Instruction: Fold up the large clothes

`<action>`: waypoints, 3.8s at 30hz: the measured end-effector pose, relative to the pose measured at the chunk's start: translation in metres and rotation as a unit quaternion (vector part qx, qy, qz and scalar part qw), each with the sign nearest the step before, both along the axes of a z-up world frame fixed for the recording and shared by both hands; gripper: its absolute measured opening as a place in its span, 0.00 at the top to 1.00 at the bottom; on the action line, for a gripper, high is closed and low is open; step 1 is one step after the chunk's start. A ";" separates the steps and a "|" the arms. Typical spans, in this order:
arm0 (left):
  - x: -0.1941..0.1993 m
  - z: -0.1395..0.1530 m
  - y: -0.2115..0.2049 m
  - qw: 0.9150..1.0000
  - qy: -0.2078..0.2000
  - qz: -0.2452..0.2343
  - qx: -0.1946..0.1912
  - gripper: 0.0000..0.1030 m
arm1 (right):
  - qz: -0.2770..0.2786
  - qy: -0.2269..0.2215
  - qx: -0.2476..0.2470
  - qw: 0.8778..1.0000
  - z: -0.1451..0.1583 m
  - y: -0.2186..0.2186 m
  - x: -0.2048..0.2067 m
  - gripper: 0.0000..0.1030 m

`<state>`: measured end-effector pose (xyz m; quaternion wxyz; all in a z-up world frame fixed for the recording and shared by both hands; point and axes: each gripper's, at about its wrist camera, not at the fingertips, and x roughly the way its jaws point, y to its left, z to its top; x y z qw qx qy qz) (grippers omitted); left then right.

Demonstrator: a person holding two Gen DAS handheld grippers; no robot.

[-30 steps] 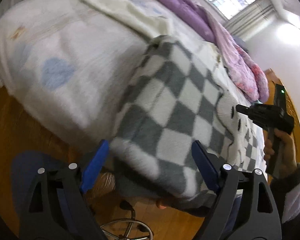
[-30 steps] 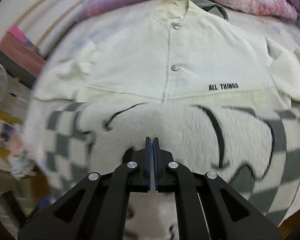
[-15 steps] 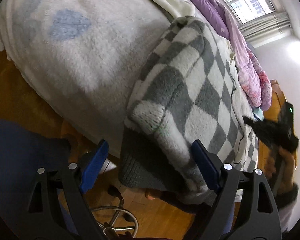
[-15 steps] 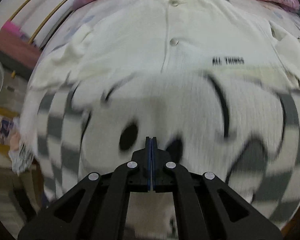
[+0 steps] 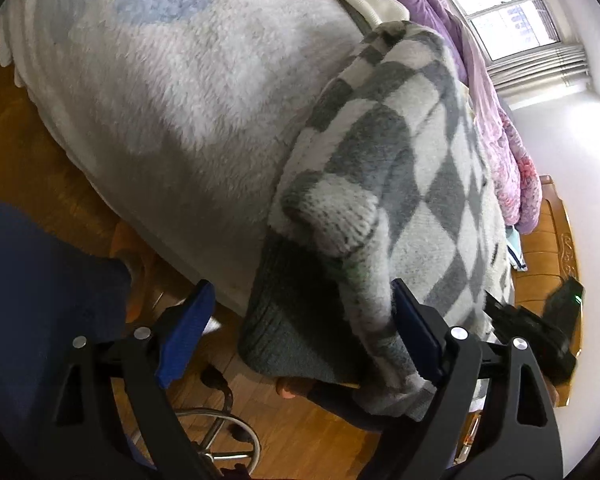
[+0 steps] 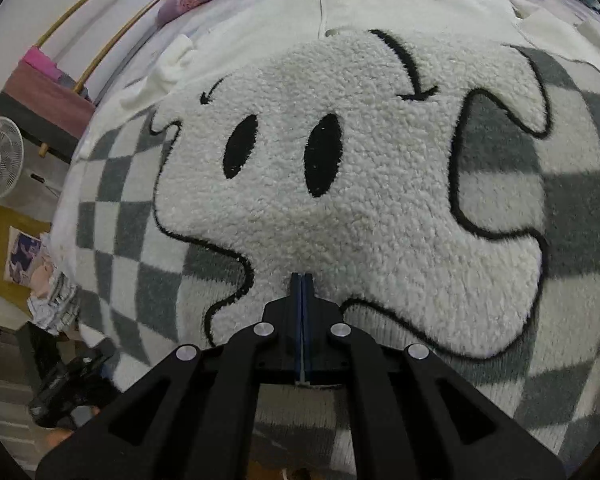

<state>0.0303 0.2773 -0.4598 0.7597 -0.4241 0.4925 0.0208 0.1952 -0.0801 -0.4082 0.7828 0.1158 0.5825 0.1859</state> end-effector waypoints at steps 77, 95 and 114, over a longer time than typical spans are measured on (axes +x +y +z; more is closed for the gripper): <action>0.108 0.173 -0.166 0.956 -0.193 -0.181 0.124 0.39 | -0.121 -0.162 0.264 0.943 0.084 -0.091 -0.135 0.86; 0.154 0.160 -0.363 0.892 -0.233 -0.378 0.082 0.39 | -0.341 -0.099 0.258 0.898 0.025 -0.250 -0.170 0.86; 0.207 0.122 -0.380 0.894 -0.131 -0.404 0.141 0.60 | -0.277 -0.058 0.194 0.939 0.038 -0.258 -0.137 0.80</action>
